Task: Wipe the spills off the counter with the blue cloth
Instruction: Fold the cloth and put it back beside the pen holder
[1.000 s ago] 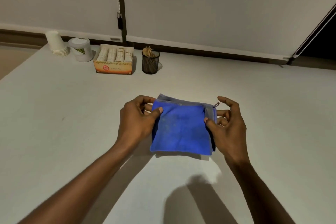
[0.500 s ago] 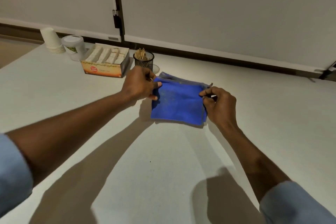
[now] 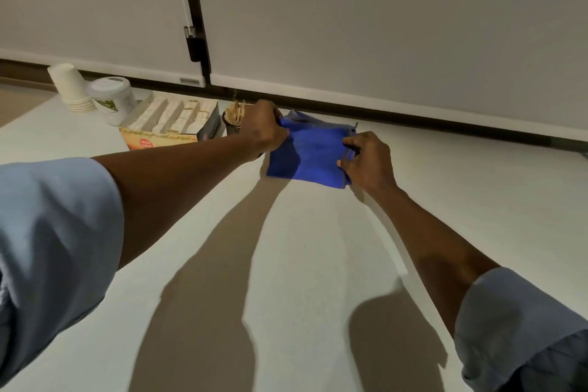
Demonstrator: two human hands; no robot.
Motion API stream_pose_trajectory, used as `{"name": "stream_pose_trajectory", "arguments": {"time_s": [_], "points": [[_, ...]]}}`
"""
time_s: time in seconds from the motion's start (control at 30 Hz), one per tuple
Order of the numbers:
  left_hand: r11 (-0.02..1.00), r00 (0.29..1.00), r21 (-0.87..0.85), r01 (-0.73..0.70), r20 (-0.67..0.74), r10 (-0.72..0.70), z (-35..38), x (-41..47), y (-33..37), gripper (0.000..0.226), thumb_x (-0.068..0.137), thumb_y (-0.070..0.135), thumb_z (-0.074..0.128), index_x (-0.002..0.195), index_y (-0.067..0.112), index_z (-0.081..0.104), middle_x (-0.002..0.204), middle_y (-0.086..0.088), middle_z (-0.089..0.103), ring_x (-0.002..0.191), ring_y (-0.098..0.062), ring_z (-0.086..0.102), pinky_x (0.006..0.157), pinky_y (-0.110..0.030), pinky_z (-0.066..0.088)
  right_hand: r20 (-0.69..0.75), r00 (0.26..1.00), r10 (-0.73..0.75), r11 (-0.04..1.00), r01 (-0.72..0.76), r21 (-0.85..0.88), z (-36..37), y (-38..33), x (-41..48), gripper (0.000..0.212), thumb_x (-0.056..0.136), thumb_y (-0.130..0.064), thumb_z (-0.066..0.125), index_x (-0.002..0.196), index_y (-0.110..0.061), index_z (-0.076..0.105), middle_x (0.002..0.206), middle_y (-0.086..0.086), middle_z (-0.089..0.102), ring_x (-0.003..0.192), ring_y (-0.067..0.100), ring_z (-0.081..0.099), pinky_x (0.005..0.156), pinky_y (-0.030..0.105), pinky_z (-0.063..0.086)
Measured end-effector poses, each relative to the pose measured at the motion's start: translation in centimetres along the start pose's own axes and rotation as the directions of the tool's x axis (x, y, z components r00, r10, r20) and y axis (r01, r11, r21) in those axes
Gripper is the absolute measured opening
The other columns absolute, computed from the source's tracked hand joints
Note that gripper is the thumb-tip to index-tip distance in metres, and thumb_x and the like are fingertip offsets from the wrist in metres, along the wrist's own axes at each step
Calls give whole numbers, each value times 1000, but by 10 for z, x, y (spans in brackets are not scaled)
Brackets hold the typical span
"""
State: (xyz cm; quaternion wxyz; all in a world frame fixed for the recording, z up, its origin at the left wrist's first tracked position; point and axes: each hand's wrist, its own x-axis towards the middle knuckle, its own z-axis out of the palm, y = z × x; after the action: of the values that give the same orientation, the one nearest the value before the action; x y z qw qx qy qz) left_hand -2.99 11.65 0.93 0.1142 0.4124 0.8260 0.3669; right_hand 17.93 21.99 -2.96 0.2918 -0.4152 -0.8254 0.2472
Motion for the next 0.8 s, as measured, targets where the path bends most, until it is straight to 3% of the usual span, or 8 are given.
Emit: {"name": "stream_pose_trajectory", "arguments": {"time_s": [0.13,0.23,0.33,0.4,0.5,0.63,0.7,0.8], "points": [[991,984,102,-92,159,75,13,3,-13,58,92,16,84,140,7,55,135,-17,66,124,-33,65,97,-43,61,46,998,-49,990,55,-127,20,13,6,42,87,-2,73,127,-7,62,122,9,64,98,22,64,76,20,45],[949,948,203,-241,259,186,20,1,-18,77,90,22,86,152,4,44,144,-20,61,130,-37,62,95,-42,57,58,995,-85,977,95,-189,26,19,7,44,91,-4,70,133,-7,58,129,12,61,105,26,64,82,21,47],[876,894,309,-370,375,246,23,0,-20,55,95,23,79,141,2,57,146,-21,58,130,-39,60,100,-43,53,63,996,-61,972,74,-223,29,22,3,46,92,-7,69,137,-9,56,145,15,53,126,32,58,105,38,52],[845,866,362,-395,455,210,22,-1,-22,39,103,31,71,129,2,64,135,-20,63,121,-34,62,97,-42,53,54,995,-80,961,91,-260,31,22,-2,40,96,-14,65,135,-10,58,149,14,50,132,32,53,108,42,49],[806,832,410,-426,528,171,24,-2,-29,45,110,37,59,137,2,60,139,-19,60,127,-33,57,108,-46,51,68,987,-143,953,155,-261,32,20,-9,37,100,-25,60,134,-13,60,148,11,54,133,29,52,109,41,48],[796,818,427,-429,558,141,27,-3,-37,56,112,37,55,155,3,45,156,-22,49,144,-36,49,116,-47,46,242,957,-161,935,226,-272,32,24,-20,50,97,-40,63,140,-17,56,150,11,53,136,30,50,113,44,43],[785,811,434,-443,567,144,27,-5,-40,61,112,37,54,160,3,39,166,-23,40,157,-38,35,123,-48,38,293,946,-140,924,231,-304,32,29,-20,50,100,-38,60,145,-17,52,155,13,47,140,31,47,116,45,38],[781,807,431,-452,571,151,30,-6,-42,60,113,35,52,161,2,37,170,-23,35,162,-39,27,128,-50,32,284,950,-131,915,226,-335,30,33,-15,43,105,-31,53,146,-19,52,157,12,45,140,32,48,118,46,38]]}}
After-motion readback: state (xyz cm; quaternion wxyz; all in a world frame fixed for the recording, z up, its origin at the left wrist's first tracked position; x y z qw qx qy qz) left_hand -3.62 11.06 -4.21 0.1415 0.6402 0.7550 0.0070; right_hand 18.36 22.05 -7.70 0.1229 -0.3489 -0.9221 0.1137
